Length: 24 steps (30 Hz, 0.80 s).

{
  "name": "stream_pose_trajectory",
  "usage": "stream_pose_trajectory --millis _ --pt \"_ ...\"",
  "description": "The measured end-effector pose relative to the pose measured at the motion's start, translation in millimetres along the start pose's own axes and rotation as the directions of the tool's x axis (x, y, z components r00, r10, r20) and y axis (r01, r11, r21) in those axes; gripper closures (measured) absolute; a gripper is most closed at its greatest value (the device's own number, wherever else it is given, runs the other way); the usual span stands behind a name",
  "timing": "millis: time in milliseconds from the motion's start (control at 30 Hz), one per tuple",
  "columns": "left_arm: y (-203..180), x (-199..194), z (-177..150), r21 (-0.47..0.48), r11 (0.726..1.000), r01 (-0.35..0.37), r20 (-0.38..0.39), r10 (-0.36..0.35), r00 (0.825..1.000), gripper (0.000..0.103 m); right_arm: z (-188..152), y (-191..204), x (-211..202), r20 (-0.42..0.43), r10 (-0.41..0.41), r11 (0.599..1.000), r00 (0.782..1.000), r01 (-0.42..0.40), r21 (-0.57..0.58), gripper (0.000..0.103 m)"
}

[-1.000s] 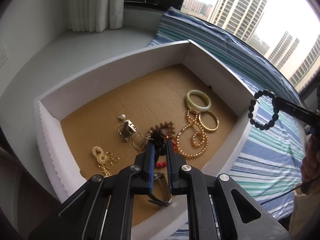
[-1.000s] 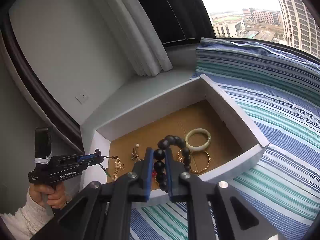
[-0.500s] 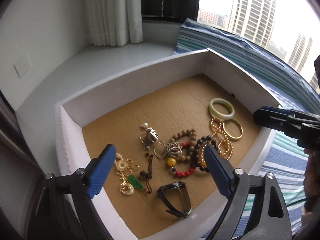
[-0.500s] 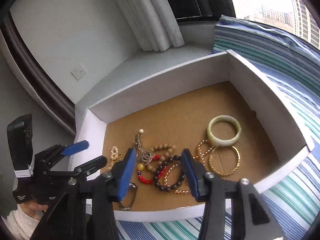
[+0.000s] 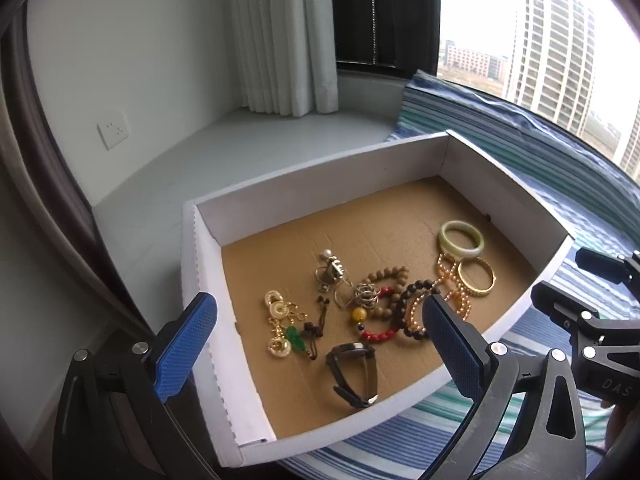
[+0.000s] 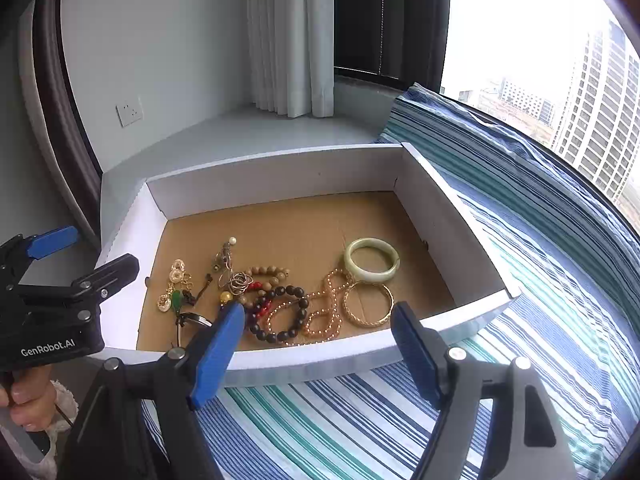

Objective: Organize jewelry

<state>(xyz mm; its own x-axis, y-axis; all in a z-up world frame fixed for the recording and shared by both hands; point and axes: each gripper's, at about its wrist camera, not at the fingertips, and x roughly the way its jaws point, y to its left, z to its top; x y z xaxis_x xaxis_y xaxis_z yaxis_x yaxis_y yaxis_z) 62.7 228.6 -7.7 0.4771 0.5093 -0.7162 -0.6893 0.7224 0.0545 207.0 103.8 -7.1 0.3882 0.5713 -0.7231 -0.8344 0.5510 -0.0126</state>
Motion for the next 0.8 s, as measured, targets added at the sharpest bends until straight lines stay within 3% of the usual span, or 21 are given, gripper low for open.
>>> stream_pose_trajectory --millis 333,800 --pt "19 -1 1 -0.071 0.997 0.015 -0.045 -0.018 0.999 0.001 12 26 4 -0.037 -0.04 0.998 0.999 0.038 -0.046 0.025" --pt "14 2 -2 -0.076 0.997 -0.001 -0.028 -0.001 1.0 0.001 13 29 7 -0.053 -0.042 0.999 0.998 0.041 -0.033 0.025"
